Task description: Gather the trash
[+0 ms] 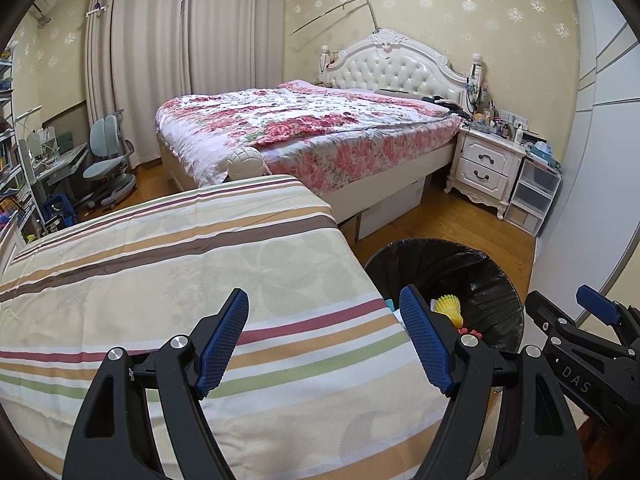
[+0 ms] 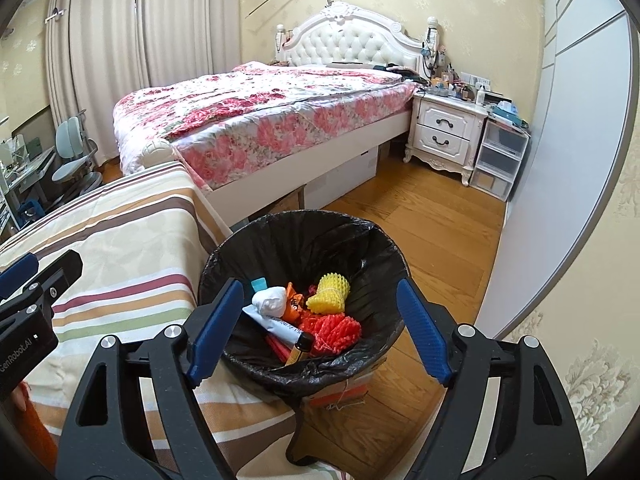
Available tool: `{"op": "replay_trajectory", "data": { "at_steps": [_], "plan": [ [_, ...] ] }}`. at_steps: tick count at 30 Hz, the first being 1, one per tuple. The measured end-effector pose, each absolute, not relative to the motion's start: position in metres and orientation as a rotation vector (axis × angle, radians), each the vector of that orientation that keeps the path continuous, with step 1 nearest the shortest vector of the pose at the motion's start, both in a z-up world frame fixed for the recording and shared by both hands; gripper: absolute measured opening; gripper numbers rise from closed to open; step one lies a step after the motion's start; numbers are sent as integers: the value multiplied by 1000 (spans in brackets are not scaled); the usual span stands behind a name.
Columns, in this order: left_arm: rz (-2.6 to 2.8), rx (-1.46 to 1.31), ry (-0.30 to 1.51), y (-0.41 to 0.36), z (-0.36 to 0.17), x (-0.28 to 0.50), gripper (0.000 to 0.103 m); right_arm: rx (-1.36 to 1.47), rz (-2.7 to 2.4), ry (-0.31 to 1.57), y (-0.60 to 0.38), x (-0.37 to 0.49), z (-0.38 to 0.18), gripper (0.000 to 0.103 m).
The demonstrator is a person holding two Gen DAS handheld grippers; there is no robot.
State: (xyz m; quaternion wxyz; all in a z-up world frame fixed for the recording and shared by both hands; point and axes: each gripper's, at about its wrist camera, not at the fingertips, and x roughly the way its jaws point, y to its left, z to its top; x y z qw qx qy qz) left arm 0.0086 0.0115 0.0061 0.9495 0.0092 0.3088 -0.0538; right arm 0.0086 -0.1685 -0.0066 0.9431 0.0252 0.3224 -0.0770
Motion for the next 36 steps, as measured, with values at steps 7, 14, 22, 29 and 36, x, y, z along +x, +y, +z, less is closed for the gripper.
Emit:
{"op": "replay_trajectory", "data": {
  "at_steps": [7,14,22,29,36],
  "plan": [
    [-107,14,622,14,7,5,76,42,-152,642,-163,3,-2,77],
    [-108,11,620,15,8,1,76,44,-152,641,-163,2,-2,77],
    [-109,7,621,15,10,-1,76,44,-153,641,-163,2,-2,77],
    [-109,7,623,15,10,-1,76,44,-152,640,-164,2,-2,77],
    [-108,7,622,15,9,-1,76,44,-152,638,-163,0,-1,77]
  ]
}}
